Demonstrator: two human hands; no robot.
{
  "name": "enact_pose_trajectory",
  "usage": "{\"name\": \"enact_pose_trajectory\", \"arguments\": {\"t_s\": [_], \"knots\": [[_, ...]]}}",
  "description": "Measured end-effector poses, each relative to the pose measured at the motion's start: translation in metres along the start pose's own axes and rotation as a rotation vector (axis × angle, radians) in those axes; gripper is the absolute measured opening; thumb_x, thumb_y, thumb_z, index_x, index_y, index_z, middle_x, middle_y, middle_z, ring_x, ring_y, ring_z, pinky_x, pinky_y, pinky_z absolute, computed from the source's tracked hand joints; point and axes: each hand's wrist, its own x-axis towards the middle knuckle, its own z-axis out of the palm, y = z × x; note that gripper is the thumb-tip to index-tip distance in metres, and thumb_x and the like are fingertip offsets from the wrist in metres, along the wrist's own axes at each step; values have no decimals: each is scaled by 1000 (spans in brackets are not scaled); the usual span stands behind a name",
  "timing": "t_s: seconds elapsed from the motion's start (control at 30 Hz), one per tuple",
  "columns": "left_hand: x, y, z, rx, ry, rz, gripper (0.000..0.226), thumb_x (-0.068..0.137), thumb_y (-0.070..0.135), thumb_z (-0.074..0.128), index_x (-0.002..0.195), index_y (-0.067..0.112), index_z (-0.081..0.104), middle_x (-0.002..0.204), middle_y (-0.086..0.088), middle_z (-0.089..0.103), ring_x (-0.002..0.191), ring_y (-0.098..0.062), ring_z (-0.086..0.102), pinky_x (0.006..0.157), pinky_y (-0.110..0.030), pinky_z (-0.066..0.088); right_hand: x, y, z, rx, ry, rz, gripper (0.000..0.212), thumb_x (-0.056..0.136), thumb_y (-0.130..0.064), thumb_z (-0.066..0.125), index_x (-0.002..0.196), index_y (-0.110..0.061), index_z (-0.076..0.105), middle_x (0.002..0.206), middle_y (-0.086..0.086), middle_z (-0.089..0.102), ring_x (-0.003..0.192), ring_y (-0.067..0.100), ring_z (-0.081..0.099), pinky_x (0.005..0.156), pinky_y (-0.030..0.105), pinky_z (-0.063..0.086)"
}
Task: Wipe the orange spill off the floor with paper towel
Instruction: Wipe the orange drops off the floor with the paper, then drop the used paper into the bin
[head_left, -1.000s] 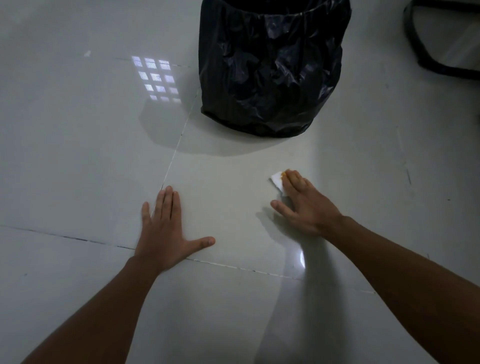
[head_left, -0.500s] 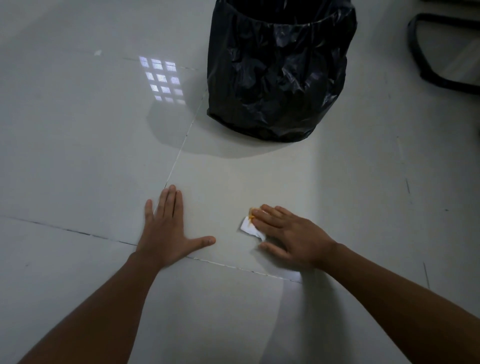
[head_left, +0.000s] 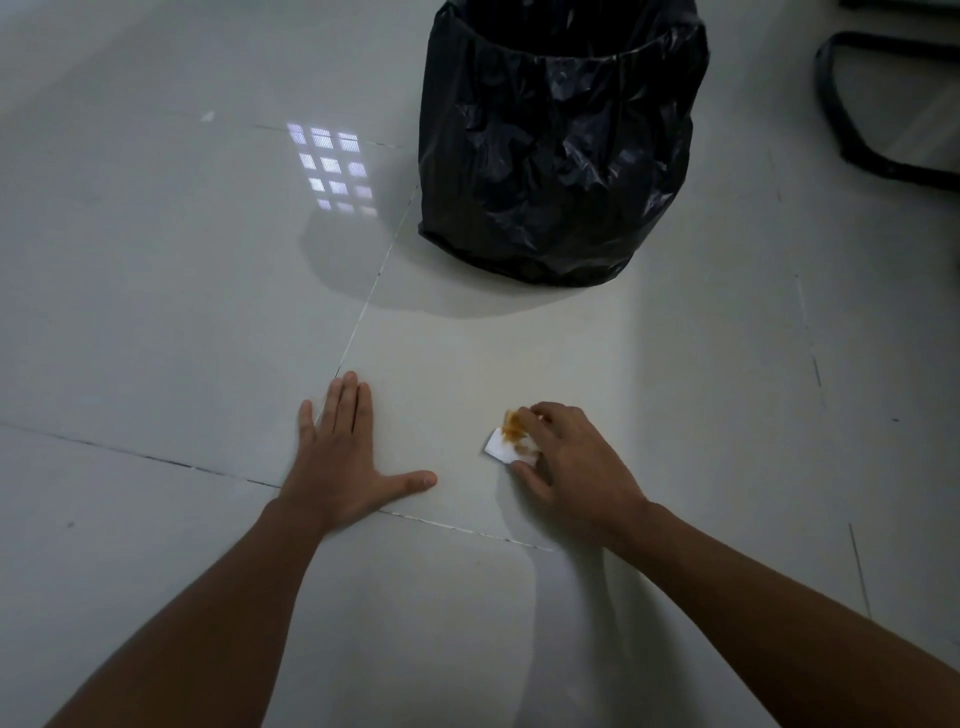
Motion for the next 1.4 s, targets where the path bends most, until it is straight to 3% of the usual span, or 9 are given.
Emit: {"name": "enact_pose_trajectory", "arguments": {"t_s": [0.17, 0.37, 0.53, 0.67, 0.87, 1.07, 1.23, 1.3, 1.4], "knots": [[-4, 5, 0, 17, -15, -10, 149, 51, 109, 15, 159, 10, -13, 168, -9, -23, 154, -20, -25, 125, -55, -9, 4, -7, 4, 35, -24, 70, 40, 95, -40, 56, 126, -15, 63, 120, 0, 58, 109, 20, 45, 91, 30, 45], [-11, 11, -5, 29, -40, -17, 142, 58, 104, 23, 159, 11, -14, 167, -8, -24, 155, -24, -22, 126, -52, -7, 9, -14, -2, 129, -98, 67, 24, 98, -22, 55, 115, -16, 70, 105, 3, 64, 99, 20, 55, 80, 30, 46], [-16, 33, -23, -26, -20, -42, 99, 86, 81, 38, 159, 16, 20, 170, -8, 13, 156, -28, 12, 126, -43, 16, 19, 0, -31, 118, -198, 157, 20, 93, -16, 56, 106, -13, 71, 102, 7, 67, 96, 25, 62, 79, 32, 47], [2, 66, -65, 19, -6, 38, 66, 97, 64, 39, 145, 19, 43, 149, -2, 49, 129, -24, 54, 103, -40, 45, 35, 13, -71, 146, -259, 226, 21, 92, -15, 60, 108, -14, 73, 104, 5, 68, 92, 20, 62, 80, 31, 52], [44, 118, -156, 11, 62, 125, 52, 99, 59, 41, 132, 21, 55, 136, 3, 57, 120, -22, 58, 95, -39, 44, 76, 6, -149, 164, -178, 222, 24, 91, -17, 66, 114, -14, 73, 109, 6, 70, 84, 16, 59, 73, 25, 47], [102, 179, -250, -37, 303, 239, 30, 97, 51, 49, 98, 23, 59, 103, 3, 60, 88, -19, 58, 74, -35, 43, 134, 3, -235, 108, -37, 187, 23, 93, -15, 64, 113, -12, 73, 104, 9, 72, 88, 23, 68, 74, 31, 57], [148, 185, -293, -38, 465, 372, 34, 96, 48, 52, 113, 19, 61, 114, 2, 57, 107, -19, 56, 80, -34, 47, 178, 11, -285, 82, 111, 238, 15, 97, -14, 60, 97, -8, 74, 92, 11, 72, 86, 27, 66, 77, 37, 56], [169, 178, -297, -18, 473, 418, 46, 98, 49, 51, 129, 15, 57, 129, -3, 55, 123, -23, 51, 96, -39, 47, 193, 15, -293, 103, 202, 274, 14, 96, -13, 60, 94, -9, 73, 92, 12, 71, 86, 29, 66, 75, 37, 54], [206, 170, -306, -107, 378, 387, 65, 101, 52, 45, 149, 10, 41, 158, -8, 37, 151, -26, 25, 119, -44, 31, 216, 19, -292, 182, 412, 393, 20, 92, -15, 65, 110, -13, 73, 103, 6, 69, 87, 21, 65, 67, 24, 48]]}}
